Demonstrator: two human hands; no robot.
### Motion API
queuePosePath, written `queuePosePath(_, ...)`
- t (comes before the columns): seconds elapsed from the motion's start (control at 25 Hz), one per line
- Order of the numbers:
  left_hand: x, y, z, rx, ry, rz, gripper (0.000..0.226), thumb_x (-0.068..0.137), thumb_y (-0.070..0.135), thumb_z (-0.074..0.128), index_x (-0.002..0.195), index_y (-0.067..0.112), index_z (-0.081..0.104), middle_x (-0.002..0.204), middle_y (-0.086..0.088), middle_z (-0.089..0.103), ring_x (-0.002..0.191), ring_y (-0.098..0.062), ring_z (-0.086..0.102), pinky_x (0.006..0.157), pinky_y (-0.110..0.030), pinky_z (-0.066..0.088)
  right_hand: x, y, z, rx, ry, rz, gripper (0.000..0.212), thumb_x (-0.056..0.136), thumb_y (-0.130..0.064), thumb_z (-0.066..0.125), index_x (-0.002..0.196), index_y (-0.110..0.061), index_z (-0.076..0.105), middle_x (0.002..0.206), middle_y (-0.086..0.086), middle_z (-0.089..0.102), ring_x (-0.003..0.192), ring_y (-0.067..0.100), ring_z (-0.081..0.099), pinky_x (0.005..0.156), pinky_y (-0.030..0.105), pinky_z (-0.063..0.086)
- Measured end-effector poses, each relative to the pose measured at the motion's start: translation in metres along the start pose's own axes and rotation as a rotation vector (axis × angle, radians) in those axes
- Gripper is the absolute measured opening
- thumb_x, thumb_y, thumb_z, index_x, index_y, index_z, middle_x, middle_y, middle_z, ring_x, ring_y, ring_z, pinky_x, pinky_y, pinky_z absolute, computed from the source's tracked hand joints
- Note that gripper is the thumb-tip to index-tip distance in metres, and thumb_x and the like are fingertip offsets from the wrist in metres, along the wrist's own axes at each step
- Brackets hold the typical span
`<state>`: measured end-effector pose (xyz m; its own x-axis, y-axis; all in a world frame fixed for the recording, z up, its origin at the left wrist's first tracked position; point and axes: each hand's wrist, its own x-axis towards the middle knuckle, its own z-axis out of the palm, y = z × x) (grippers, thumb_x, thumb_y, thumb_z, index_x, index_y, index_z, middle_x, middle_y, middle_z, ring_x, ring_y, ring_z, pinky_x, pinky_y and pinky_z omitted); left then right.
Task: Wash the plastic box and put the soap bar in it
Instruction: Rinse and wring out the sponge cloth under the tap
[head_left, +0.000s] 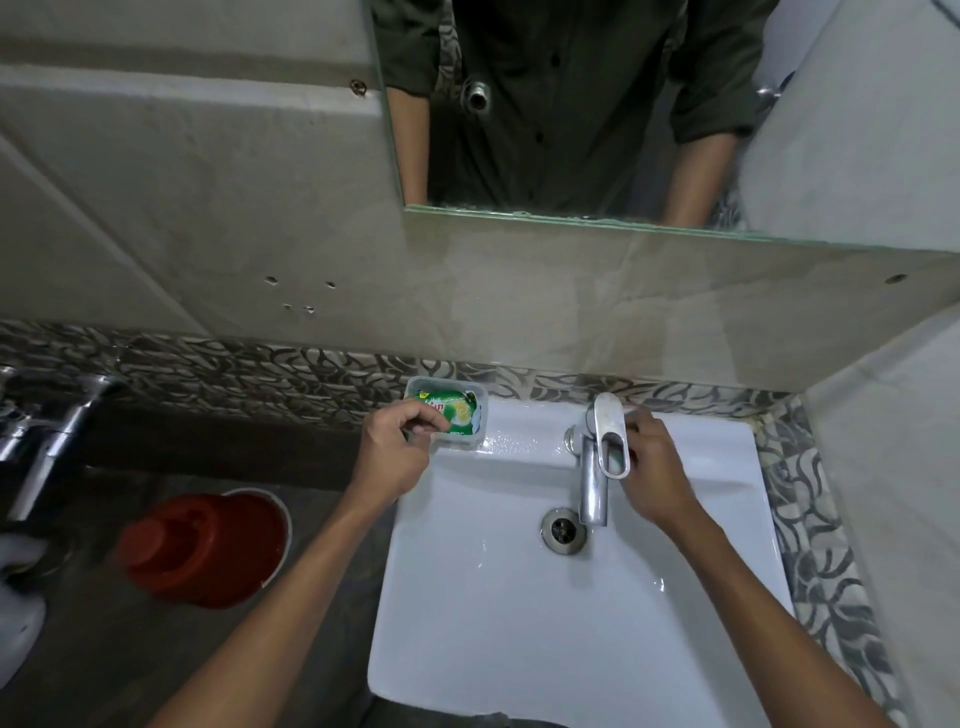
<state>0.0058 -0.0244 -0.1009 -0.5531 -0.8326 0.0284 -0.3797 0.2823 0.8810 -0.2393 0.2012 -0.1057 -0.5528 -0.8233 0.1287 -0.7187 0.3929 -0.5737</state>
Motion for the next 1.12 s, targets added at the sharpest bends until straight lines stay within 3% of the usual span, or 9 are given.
queuePosePath(0.16, -0.002, -0.001, -0.002, 0.004, -0.019, 0.012, 0.032, 0.081, -0.017, 0.063, 0.081, 0.012, 0.078, 0.086, 0.01, 0.074, 0.078, -0.008, 0.068, 0.076, -0.022, 0.056, -0.044, 0.078, -0.023, -0.285, 0.25, 0.225, 0.061, 0.065, 0.017, 0.054, 0.115, -0.014, 0.071, 0.093, 0.018, 0.054, 0.082, 0.04, 0.053, 0.069, 0.048, 0.05)
queuePosePath(0.28, -0.001, -0.003, -0.002, 0.01, -0.018, -0.004, 0.034, 0.081, -0.016, 0.064, 0.079, 0.014, 0.078, 0.083, 0.009, 0.075, 0.073, 0.0, 0.065, 0.077, -0.025, 0.056, -0.053, 0.082, -0.018, -0.332, 0.3, 0.622, 0.06, 0.071, 0.0, 0.056, 0.127, -0.021, 0.05, 0.121, 0.02, 0.045, 0.106, 0.043, 0.05, 0.084, 0.053, 0.049)
queuePosePath(0.36, -0.001, -0.001, -0.001, 0.005, -0.022, -0.026, 0.038, 0.082, -0.015, 0.065, 0.077, 0.021, 0.077, 0.083, 0.009, 0.075, 0.073, 0.001, 0.065, 0.077, -0.023, 0.054, -0.046, 0.054, 0.005, -0.161, 0.361, 0.753, 0.061, 0.073, -0.003, 0.054, 0.131, -0.018, 0.049, 0.128, 0.021, 0.039, 0.113, 0.042, 0.047, 0.091, 0.051, 0.045)
queuePosePath(0.48, -0.001, 0.003, 0.001, 0.0, -0.021, -0.06, 0.039, 0.082, -0.014, 0.066, 0.075, 0.023, 0.076, 0.085, 0.004, 0.076, 0.08, -0.011, 0.068, 0.079, -0.022, 0.052, -0.039, -0.003, 0.049, 0.066, 0.285, 0.565, 0.05, 0.079, -0.006, 0.051, 0.126, -0.02, 0.048, 0.125, 0.017, 0.043, 0.111, 0.039, 0.049, 0.087, 0.044, 0.046)
queuePosePath(0.6, -0.001, 0.007, 0.002, 0.006, -0.033, -0.072, 0.036, 0.083, -0.013, 0.067, 0.076, 0.022, 0.076, 0.086, 0.004, 0.076, 0.082, -0.011, 0.068, 0.078, -0.013, 0.052, -0.05, -0.029, 0.072, 0.005, 0.216, 0.225, 0.059, 0.061, 0.001, 0.063, 0.115, -0.016, 0.048, 0.109, 0.004, 0.042, 0.092, 0.031, 0.05, 0.064, 0.038, 0.05)
queuePosePath(0.76, -0.002, 0.008, 0.0, -0.011, -0.043, -0.075, 0.038, 0.082, -0.015, 0.065, 0.076, 0.022, 0.076, 0.082, 0.007, 0.074, 0.067, 0.005, 0.061, 0.075, -0.016, 0.051, -0.061, 0.017, 0.04, -0.098, 0.421, 0.33, 0.06, 0.073, 0.021, 0.057, 0.127, -0.004, 0.066, 0.1, 0.015, 0.048, 0.083, 0.035, 0.054, 0.067, 0.039, 0.053)
queuePosePath(0.92, -0.004, 0.008, 0.001, -0.018, -0.024, -0.075, 0.037, 0.081, -0.015, 0.064, 0.076, 0.019, 0.076, 0.079, 0.009, 0.073, 0.061, 0.008, 0.058, 0.069, -0.007, 0.048, -0.065, 0.021, 0.031, -0.038, 0.622, 0.563, 0.058, 0.08, 0.022, 0.055, 0.136, 0.007, 0.056, 0.104, 0.026, 0.05, 0.084, 0.042, 0.055, 0.076, 0.04, 0.051)
queuePosePath(1.0, -0.004, 0.008, 0.002, -0.036, -0.027, -0.073, 0.041, 0.081, -0.015, 0.064, 0.075, 0.023, 0.075, 0.079, 0.009, 0.073, 0.062, 0.007, 0.059, 0.069, -0.007, 0.048, -0.064, -0.008, 0.062, 0.066, 0.544, 0.532, 0.065, 0.074, 0.019, 0.058, 0.137, 0.008, 0.052, 0.115, 0.015, 0.048, 0.084, 0.032, 0.058, 0.074, 0.037, 0.054)
queuePosePath(1.12, -0.004, 0.012, 0.0, -0.028, -0.009, -0.083, 0.043, 0.081, -0.015, 0.063, 0.074, 0.026, 0.074, 0.084, 0.004, 0.075, 0.072, -0.001, 0.065, 0.075, -0.017, 0.055, -0.062, -0.07, 0.109, 0.302, 0.358, 0.489, 0.05, 0.088, 0.001, 0.06, 0.132, -0.022, 0.052, 0.102, -0.015, 0.047, 0.074, 0.01, 0.048, 0.067, 0.018, 0.044)
